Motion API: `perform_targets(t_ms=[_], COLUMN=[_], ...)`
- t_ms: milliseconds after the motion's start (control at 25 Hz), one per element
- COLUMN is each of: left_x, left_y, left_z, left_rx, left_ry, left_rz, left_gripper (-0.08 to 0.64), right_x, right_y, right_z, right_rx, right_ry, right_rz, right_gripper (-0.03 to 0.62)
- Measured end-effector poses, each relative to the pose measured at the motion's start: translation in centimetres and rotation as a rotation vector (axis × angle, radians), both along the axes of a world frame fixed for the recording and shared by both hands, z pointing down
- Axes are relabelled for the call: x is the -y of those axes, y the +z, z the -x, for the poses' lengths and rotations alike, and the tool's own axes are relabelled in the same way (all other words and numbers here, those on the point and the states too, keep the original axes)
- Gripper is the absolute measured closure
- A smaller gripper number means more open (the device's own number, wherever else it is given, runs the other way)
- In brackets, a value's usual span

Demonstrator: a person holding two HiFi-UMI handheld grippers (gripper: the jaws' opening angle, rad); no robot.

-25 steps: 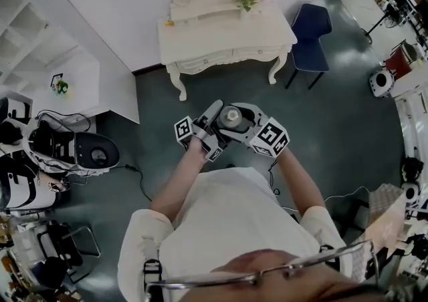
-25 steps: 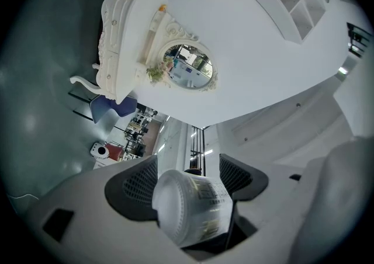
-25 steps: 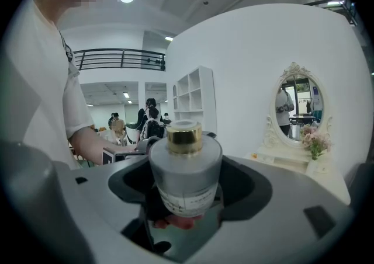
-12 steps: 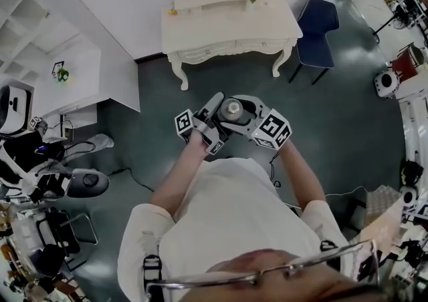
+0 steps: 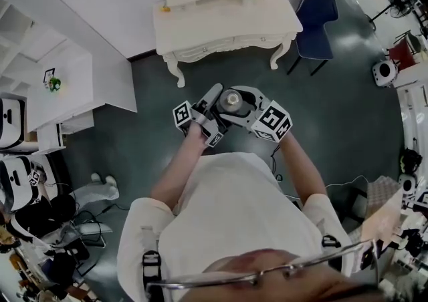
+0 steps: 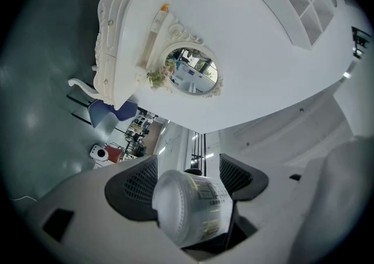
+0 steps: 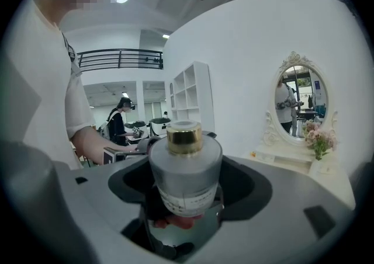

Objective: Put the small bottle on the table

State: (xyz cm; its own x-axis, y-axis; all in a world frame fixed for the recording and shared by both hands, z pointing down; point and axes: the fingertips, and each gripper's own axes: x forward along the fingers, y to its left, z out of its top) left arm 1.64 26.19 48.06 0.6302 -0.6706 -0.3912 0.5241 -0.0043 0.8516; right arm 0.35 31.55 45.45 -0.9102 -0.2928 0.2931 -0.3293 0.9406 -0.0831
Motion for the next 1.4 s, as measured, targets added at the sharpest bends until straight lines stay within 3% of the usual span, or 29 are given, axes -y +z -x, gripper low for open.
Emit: perform_targets(t_ms=[800, 1000, 1400], left_x=[15.5, 17.4, 19.4], left_y=[1.1, 1.1, 1.6], left_z=[6.1, 6.8, 6.1], left_rx=[-0.023, -0.025, -0.038], left_ry=[0.175, 0.213, 0.220], left_rz=[0.019, 0.017, 0.037], left_gripper=[0.236, 0.236, 0.236], right_x=[16.0, 17.9, 20.0], right_y=[0.9, 0.9, 1.3], right_z=[7.1, 8.0, 7.4], right_rx=[-0.012, -0.008, -0.002], right_ry=[0.179, 0.235, 0.248], right_rz=[0.017, 0.005, 0.010], right_gripper=[0.252, 0.252, 0.252])
